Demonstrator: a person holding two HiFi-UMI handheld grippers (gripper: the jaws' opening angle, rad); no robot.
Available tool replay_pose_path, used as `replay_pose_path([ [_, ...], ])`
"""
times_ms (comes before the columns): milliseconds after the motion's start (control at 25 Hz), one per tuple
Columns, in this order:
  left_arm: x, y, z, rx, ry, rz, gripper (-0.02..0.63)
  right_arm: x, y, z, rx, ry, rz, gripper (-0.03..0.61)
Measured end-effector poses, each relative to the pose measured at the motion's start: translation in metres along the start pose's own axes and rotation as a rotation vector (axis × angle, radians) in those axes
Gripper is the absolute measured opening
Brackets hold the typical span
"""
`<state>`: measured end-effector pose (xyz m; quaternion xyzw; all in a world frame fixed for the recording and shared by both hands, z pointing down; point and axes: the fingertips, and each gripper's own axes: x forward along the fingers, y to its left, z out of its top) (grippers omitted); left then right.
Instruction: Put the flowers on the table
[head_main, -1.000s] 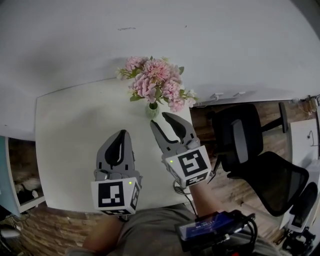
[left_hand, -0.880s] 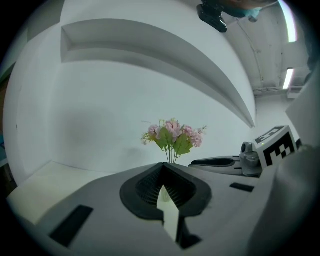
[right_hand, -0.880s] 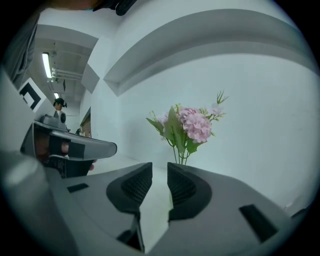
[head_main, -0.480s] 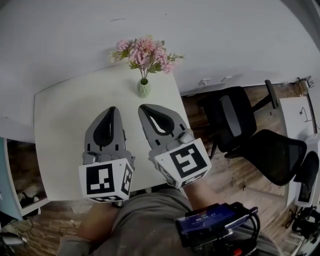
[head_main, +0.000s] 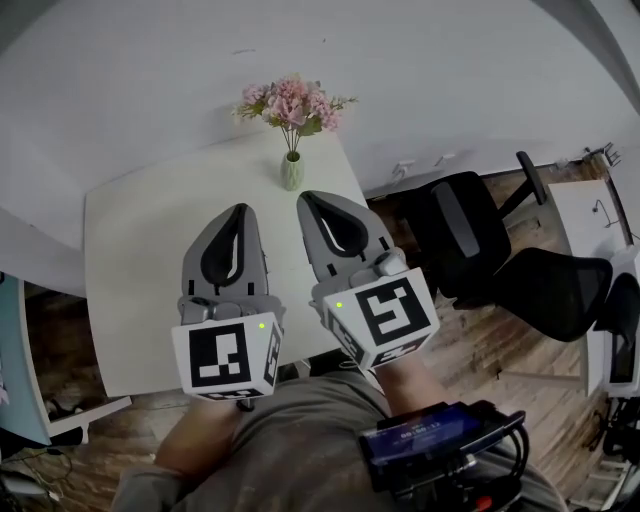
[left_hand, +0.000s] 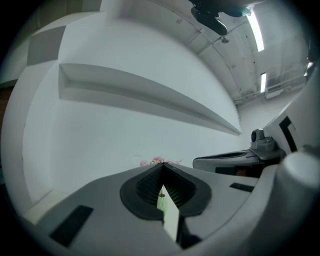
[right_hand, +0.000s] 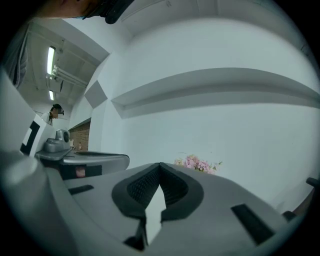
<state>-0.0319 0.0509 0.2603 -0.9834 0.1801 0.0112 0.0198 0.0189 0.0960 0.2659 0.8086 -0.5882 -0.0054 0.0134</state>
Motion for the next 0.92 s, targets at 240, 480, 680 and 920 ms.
replay_pose_path([
  [240,-0.010,0.003,0.012,0.003,-0.028,0.002,0.008,-0.003,0.014,0.015,-0.016,-0.027,0.006,0.006],
  [480,-0.001,0.006,0.008,-0.005,-0.040,-0.007,0.008,0.005,0.011,0.011,-0.027,-0.026,0.003,0.006],
  [680,-0.004,0.005,0.012,-0.008,-0.037,-0.014,0.008,0.001,0.012,0.017,-0.032,-0.024,-0.007,0.006],
  [920,0.006,0.005,0.013,-0.013,-0.034,-0.022,0.008,0.007,0.005,0.020,-0.029,-0.022,-0.016,0.006],
])
